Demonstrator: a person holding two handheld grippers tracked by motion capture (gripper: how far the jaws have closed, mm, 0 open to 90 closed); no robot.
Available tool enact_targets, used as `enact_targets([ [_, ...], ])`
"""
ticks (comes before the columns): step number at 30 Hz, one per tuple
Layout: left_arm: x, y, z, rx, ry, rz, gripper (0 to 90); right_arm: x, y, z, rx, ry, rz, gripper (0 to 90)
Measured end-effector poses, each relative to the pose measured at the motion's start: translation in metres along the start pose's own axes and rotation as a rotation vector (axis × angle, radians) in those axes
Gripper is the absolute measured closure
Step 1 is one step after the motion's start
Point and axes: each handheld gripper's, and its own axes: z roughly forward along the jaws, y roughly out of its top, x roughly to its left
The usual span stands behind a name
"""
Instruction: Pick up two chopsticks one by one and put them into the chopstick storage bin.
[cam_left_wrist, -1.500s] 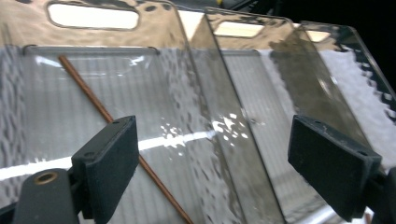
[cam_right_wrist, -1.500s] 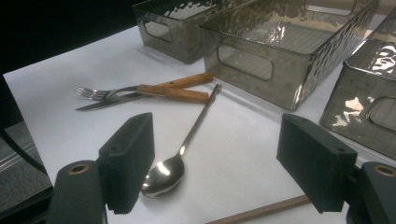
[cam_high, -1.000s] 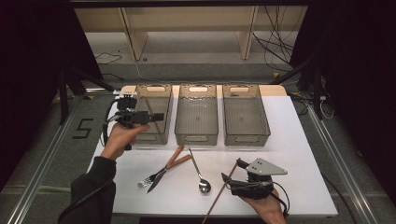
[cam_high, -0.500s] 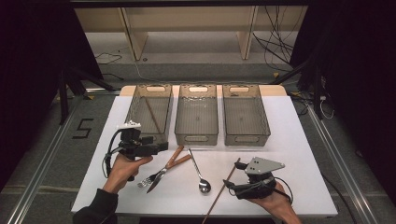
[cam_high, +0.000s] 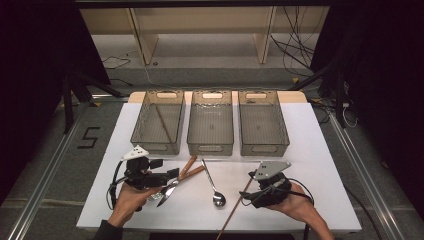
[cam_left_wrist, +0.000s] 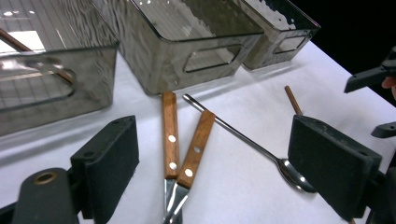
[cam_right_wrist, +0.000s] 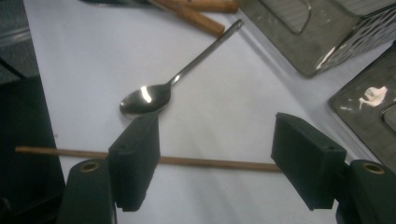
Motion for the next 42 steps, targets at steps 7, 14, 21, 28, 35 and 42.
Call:
enact_targets([
  [7, -0.004, -0.012, 0.001, -0.016, 0.019, 0.047, 15.8, 0.003, 0.007, 0.006, 0.078, 0.048, -0.128, 34.8],
  [14, -0.003, -0.02, -0.002, -0.047, 0.016, 0.06, 15.8, 0.002, 0.012, 0.018, 0.147, 0.098, -0.203, 36.1],
  [21, -0.003, -0.025, -0.002, -0.046, 0.02, 0.067, 15.8, 0.003, 0.012, 0.032, 0.219, 0.147, -0.268, 38.1],
  [28, -0.002, -0.027, -0.002, -0.044, 0.021, 0.068, 15.8, -0.001, 0.011, 0.042, 0.242, 0.163, -0.29, 40.0],
  [35, 0.0, -0.028, -0.003, -0.077, 0.038, 0.078, 15.7, -0.005, 0.008, 0.052, 0.285, 0.183, -0.317, 41.7],
  [42, 0.0, -0.028, -0.003, -0.075, 0.033, 0.075, 15.7, -0.006, 0.009, 0.058, 0.343, 0.212, -0.342, 43.2],
])
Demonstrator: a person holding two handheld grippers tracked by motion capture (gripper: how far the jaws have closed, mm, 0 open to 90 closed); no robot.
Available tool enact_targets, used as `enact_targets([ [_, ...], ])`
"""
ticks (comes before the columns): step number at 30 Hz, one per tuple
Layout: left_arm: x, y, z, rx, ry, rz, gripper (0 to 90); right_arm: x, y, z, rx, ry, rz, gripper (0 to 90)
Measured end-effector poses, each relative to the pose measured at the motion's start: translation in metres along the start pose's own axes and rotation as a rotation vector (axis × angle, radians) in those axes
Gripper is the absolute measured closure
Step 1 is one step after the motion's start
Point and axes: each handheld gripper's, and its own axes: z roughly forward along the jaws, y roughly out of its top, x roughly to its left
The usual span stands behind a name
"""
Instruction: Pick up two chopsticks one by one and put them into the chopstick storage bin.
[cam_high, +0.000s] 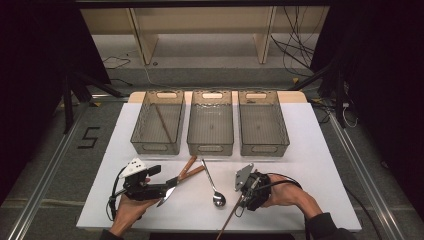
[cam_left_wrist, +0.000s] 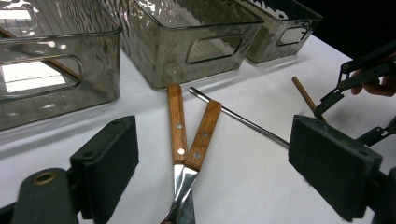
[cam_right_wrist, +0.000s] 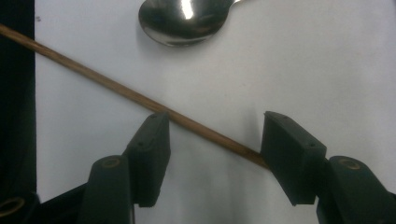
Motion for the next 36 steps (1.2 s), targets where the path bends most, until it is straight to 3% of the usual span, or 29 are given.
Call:
enact_targets([
  [5, -0.001, 0.0, 0.001, -0.001, -0.002, -0.004, 15.7, -0.005, 0.002, 0.001, 0.018, 0.043, -0.011, 46.5],
  [11, -0.001, 0.0, 0.0, 0.001, -0.005, -0.003, 15.8, -0.004, 0.003, -0.002, 0.039, 0.03, -0.021, 54.1],
  [15, -0.001, 0.0, 0.001, 0.0, -0.007, -0.008, 15.7, 0.0, 0.002, -0.004, 0.056, 0.049, -0.043, 59.1],
  [30, -0.001, 0.0, 0.001, 0.002, -0.013, -0.009, 15.8, 0.013, 0.003, -0.008, 0.117, 0.074, -0.123, 66.1],
  [36, -0.001, 0.0, 0.001, 0.004, -0.013, -0.01, 15.7, 0.019, 0.004, -0.009, 0.129, 0.056, -0.161, 69.1],
])
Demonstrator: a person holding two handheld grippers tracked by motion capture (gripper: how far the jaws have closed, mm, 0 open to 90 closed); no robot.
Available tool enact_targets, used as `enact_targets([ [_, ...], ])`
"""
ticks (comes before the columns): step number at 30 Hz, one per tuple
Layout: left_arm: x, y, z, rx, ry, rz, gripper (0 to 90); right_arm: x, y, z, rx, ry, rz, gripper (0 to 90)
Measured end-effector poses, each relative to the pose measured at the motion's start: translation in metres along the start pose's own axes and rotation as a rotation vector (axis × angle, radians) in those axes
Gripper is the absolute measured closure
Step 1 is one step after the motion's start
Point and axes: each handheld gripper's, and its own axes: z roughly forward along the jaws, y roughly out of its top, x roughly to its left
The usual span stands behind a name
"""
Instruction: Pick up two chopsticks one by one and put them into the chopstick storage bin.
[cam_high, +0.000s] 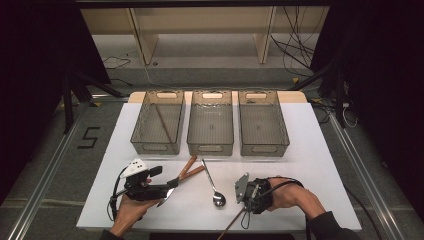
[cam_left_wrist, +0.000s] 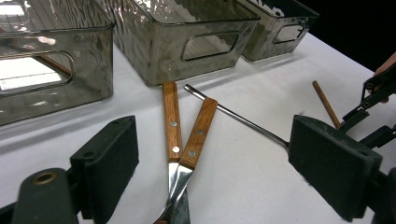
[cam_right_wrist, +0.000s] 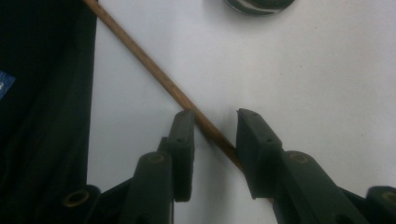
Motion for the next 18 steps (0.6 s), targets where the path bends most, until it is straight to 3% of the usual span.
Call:
enact_targets([
  [6, 0.0003, -0.0001, -0.0004, -0.001, -0.002, -0.002, 15.8, 0.0059, 0.0062, -0.0034, 0.043, 0.005, -0.051, 80.9],
  [7, 0.0002, -0.0001, -0.0003, -0.001, -0.003, -0.001, 15.8, 0.008, 0.0064, -0.0032, 0.042, -0.001, -0.034, 80.6],
  [10, 0.0002, 0.0, 0.0003, 0.005, -0.005, 0.004, 15.8, 0.0081, 0.0057, 0.0002, 0.067, 0.002, -0.051, 65.3],
  [18, -0.0004, -0.0001, 0.0013, 0.007, -0.01, -0.003, 15.8, 0.0045, 0.0056, 0.0025, 0.068, 0.034, -0.062, 67.2],
])
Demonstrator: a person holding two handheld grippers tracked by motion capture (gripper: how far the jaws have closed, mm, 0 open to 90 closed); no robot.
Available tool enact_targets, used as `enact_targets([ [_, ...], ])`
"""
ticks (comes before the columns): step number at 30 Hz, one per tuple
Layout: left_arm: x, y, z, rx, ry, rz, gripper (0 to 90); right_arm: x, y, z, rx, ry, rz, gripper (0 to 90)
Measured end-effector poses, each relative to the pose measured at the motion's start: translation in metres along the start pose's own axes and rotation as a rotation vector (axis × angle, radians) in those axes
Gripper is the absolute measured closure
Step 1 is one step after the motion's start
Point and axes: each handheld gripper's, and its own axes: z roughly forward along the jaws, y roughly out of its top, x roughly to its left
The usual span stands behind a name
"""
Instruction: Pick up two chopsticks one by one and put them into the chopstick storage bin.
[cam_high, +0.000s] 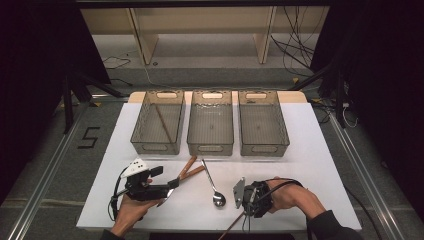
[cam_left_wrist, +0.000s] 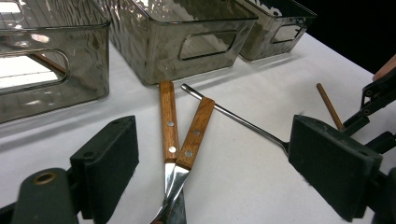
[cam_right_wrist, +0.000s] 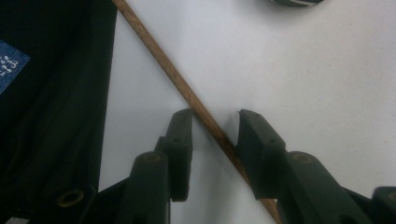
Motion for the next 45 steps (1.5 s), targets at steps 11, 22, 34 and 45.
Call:
enact_targets([
  [11, 0.0, 0.0, -0.001, -0.007, 0.0, -0.002, 15.8, 0.004, 0.005, 0.0, 0.036, 0.012, -0.017, 78.5],
  [22, 0.0, 0.001, -0.001, -0.007, 0.001, -0.004, 15.8, 0.006, 0.005, -0.001, 0.035, 0.024, -0.06, 85.5],
  [34, 0.001, 0.001, -0.002, -0.009, 0.009, 0.004, 15.8, 0.007, -0.001, -0.014, -0.104, -0.009, 0.002, 85.7],
  [45, -0.01, 0.007, -0.004, -0.029, -0.021, 0.021, 15.8, -0.006, -0.008, -0.04, -0.453, -0.033, 0.421, 85.7],
])
